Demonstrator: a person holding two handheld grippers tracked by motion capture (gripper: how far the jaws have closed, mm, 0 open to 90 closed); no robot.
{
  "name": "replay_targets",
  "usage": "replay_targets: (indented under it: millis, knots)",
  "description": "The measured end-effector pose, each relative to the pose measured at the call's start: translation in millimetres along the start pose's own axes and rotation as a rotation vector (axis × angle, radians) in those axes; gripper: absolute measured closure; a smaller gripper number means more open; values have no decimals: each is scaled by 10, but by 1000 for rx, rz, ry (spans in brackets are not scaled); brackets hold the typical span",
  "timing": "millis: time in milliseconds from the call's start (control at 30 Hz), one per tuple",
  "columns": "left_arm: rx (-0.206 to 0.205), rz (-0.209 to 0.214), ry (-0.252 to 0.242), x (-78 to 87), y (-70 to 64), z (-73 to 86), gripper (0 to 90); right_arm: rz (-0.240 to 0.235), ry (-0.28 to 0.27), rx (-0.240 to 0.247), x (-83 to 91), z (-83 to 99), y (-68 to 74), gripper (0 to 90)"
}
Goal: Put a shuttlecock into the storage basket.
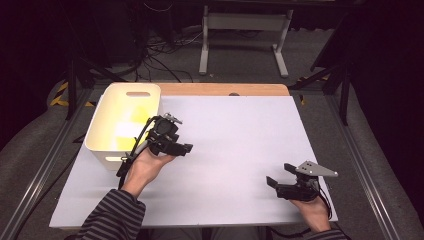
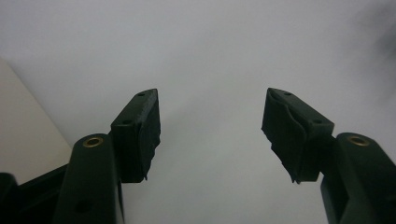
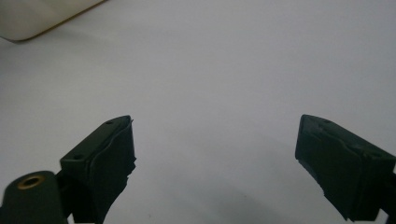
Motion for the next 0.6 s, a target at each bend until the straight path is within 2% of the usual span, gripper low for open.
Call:
replay_targets:
  millis: [367,600]
  knots:
    - [-18,1,-4,-16,-65,74,374,0,-2,2,7,-1,2,121]
    - [-9,3,-4,-40,-91,145,362,-1,-3,3,10,-1,3,121]
Point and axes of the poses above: each handheld gripper's, and its own axes: x roughly backward along the jaws, z roughly out of its underside, y roughly to its left, the point moved 2 cm from there along -x, roughly forward along the jaws, and after that the axes turned 12 degrees about -y, right-handed, at the moved point
